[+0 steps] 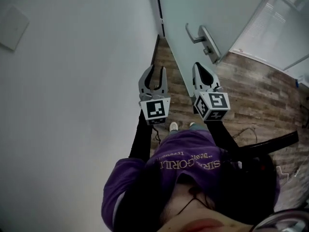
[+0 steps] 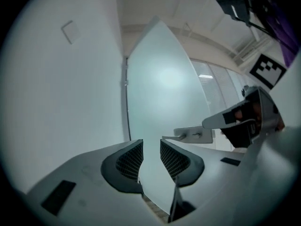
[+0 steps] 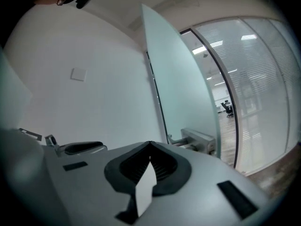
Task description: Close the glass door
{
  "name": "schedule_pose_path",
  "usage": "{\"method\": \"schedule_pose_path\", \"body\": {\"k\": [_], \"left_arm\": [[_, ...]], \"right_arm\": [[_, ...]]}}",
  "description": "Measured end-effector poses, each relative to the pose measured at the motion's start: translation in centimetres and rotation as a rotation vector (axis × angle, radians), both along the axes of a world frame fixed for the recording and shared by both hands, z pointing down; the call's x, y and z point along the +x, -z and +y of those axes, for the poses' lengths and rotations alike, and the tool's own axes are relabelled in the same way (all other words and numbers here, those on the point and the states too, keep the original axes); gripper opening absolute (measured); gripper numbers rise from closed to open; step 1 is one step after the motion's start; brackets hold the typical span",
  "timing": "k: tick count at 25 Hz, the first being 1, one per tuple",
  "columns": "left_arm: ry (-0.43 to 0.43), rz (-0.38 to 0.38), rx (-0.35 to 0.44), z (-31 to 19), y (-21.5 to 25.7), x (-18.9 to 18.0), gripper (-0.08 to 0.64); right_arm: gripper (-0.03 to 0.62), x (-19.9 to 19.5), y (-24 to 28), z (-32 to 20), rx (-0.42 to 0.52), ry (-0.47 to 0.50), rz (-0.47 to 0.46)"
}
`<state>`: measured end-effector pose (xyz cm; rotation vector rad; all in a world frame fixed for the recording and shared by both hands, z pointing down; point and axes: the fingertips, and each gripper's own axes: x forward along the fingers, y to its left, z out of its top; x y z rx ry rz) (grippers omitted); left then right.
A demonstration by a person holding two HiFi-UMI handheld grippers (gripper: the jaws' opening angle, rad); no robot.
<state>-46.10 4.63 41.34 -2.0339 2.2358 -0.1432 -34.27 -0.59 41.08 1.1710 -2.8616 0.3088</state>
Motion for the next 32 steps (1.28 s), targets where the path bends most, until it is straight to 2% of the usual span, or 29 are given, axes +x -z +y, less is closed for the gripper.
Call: {"method": "schedule_pose_path", "body": {"k": [2, 6, 9, 14, 19, 26, 29, 32], "left_arm": [[-0.087, -0.1, 0.007, -2.4, -0.3, 1.7, 0.096], [-0.204, -0.169, -0.011, -6.4, -1.2, 4.2, 0.098], [-0.269, -0.251, -0.062, -9.2, -2.7, 5.9, 0.114], [-0.355, -0.482, -0.147, -12.9, -5.4, 8.1, 0.138], [-0.373, -0.712, -0.166, -16.6, -6.5, 8.6, 0.138], [-0.359, -0.958, -0.179, -19.3, -7.0, 8.8, 0.138], [-0.359, -1.044, -0.164, -19.5, -6.8, 8.9, 0.138], [-0.351, -1.197, -0.127, -19.9, -7.0, 9.4, 0.138]], "right_arm": [[-0.014, 2.1, -0.2, -0.2, -0.001, -0.064, 0.005], [-0.014, 6.6, -0.4, 0.0, -0.023, -0.187, 0.017], [-0.014, 9.6, -0.1, -0.3, -0.017, -0.253, -0.002], [-0.014, 13.4, 1.0, -0.4, -0.016, -0.332, -0.037], [-0.014, 14.7, 1.0, -1.1, -0.004, -0.357, -0.041], [-0.014, 15.6, 0.8, -1.2, -0.001, -0.367, -0.028], [-0.014, 15.7, 0.7, -1.2, 0.0, -0.363, -0.024], [-0.014, 15.6, 0.5, -1.4, -0.004, -0.358, -0.018]]}}
